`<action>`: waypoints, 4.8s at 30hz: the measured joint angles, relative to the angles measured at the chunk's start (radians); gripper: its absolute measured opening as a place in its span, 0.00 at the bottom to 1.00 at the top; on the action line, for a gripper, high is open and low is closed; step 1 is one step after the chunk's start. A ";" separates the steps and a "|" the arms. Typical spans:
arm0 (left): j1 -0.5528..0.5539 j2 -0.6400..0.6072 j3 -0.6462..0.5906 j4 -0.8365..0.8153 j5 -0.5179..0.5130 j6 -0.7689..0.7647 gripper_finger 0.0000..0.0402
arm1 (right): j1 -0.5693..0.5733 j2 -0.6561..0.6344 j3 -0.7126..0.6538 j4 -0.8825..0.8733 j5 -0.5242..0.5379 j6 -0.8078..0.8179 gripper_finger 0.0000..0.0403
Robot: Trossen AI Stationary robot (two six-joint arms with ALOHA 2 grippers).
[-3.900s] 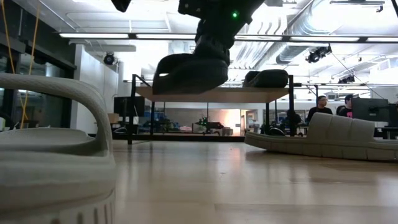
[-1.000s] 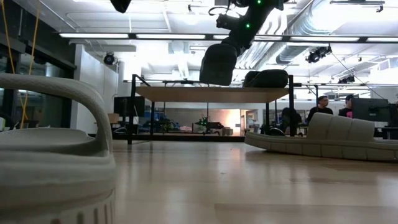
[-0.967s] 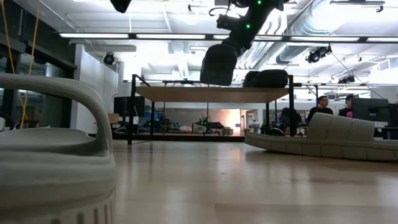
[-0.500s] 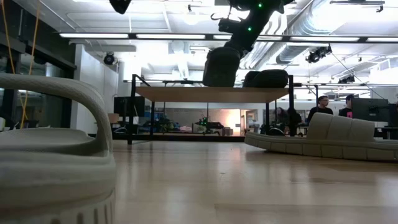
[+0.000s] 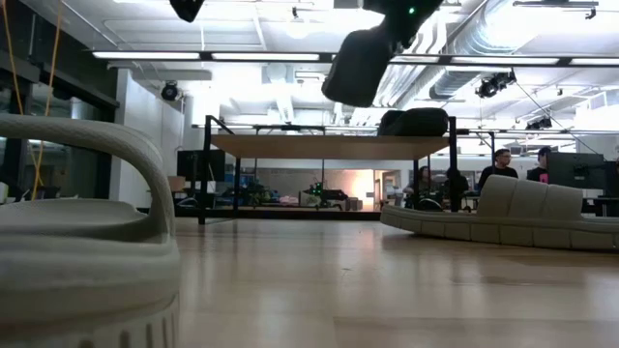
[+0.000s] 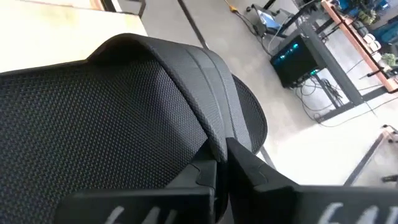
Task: Pick and place slides into the shelf
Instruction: Put the black slide on the shelf
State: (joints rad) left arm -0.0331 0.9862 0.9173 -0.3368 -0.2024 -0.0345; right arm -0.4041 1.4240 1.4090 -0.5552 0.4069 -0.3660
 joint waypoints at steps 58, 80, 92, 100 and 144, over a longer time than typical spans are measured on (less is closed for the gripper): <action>0.000 0.000 0.000 0.020 -0.018 0.003 0.00 | 0.005 0.018 -0.279 0.358 -0.026 -0.001 0.00; 0.000 0.001 0.000 0.020 -0.015 0.003 0.00 | -0.024 0.103 -0.277 0.356 0.010 -0.009 0.00; 0.000 0.001 0.000 0.020 -0.015 0.003 0.00 | -0.027 0.103 -0.275 0.303 0.025 -0.039 0.00; 0.000 0.001 0.000 0.020 -0.016 0.003 0.00 | -0.027 0.102 -0.275 0.283 0.047 -0.062 0.00; 0.000 0.001 0.000 0.020 -0.017 0.003 0.00 | -0.015 0.076 -0.283 0.228 0.030 -0.080 0.43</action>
State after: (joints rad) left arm -0.0334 0.9867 0.9169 -0.3164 -0.2195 -0.0319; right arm -0.4187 1.4998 1.1263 -0.3267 0.4369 -0.4457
